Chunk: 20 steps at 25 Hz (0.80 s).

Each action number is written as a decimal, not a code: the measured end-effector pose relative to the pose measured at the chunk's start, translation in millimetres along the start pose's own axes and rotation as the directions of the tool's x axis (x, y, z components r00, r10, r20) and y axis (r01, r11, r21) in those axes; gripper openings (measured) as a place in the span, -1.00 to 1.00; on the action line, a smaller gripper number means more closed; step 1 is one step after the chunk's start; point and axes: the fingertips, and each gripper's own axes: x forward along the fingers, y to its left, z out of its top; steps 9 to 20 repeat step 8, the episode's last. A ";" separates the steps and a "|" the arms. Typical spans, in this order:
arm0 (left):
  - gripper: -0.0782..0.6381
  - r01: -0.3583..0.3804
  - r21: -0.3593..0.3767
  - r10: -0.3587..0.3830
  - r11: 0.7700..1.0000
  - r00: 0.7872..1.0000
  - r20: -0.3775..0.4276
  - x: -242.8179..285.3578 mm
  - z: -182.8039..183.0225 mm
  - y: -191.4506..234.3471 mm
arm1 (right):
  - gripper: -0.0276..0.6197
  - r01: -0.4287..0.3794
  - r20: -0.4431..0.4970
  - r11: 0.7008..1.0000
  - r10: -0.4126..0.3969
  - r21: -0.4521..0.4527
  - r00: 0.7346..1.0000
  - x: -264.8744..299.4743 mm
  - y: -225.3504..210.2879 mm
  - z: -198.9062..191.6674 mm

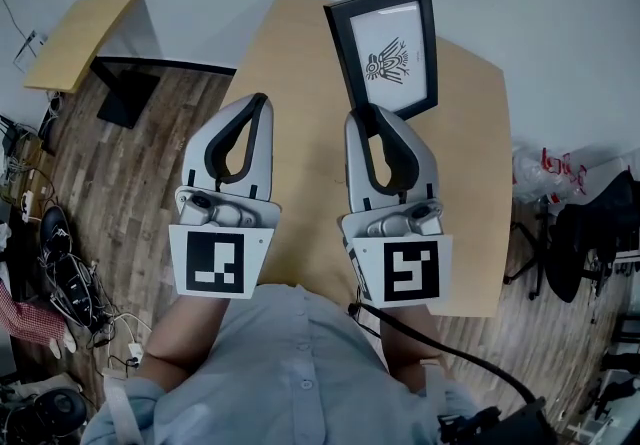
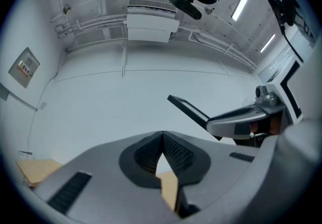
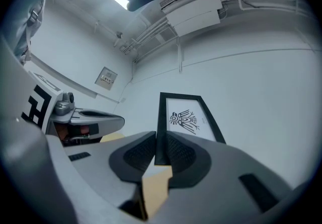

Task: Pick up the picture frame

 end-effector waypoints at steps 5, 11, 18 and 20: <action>-0.78 -0.005 0.002 0.005 1.000 1.000 0.002 0.1 0.7 1.6 | -0.72 0.004 0.003 1.000 -0.004 -0.001 1.000 -0.8 -0.1 0.5; -0.78 -0.006 0.010 0.006 1.000 1.000 0.007 1.3 1.8 2.6 | -0.72 0.006 0.001 1.000 -0.006 -0.001 1.000 0.2 -1.2 -0.2; -0.78 -0.006 0.010 0.006 1.000 1.000 0.007 1.3 1.8 2.6 | -0.72 0.006 0.001 1.000 -0.006 -0.001 1.000 0.2 -1.2 -0.2; -0.78 -0.006 0.010 0.006 1.000 1.000 0.007 1.3 1.8 2.6 | -0.72 0.006 0.001 1.000 -0.006 -0.001 1.000 0.2 -1.2 -0.2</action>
